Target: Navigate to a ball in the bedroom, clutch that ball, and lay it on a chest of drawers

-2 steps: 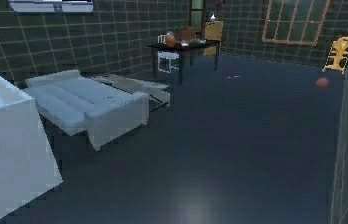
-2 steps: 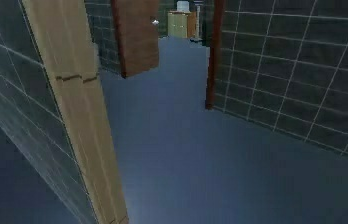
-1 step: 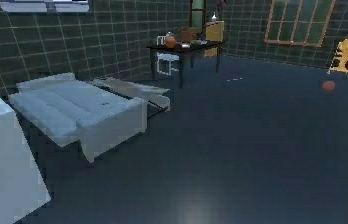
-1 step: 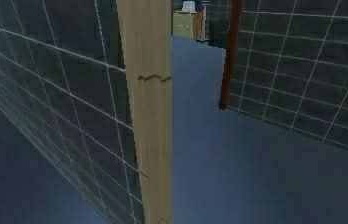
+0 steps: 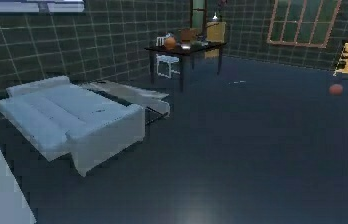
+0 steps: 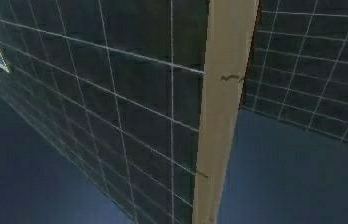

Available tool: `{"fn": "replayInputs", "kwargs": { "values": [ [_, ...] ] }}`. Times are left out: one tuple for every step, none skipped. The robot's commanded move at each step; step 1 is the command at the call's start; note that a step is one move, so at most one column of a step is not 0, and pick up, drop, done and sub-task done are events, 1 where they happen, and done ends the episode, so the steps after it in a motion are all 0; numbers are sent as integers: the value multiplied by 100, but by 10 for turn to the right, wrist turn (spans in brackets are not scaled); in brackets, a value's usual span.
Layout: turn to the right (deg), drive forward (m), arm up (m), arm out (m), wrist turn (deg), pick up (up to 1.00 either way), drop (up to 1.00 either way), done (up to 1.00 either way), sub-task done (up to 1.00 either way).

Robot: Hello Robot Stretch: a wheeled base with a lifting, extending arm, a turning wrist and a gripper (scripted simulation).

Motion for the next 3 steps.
{"fn": "replayInputs", "kwargs": {
  "values": [
    [90, 0, 0, 0, 0, 0, 0, 0, 0],
    [0, 100, 0, 0, 0, 0, 0, 0, 0],
    [0, 100, 0, 0, 0, 0, 0, 0, 0]
  ]
}}
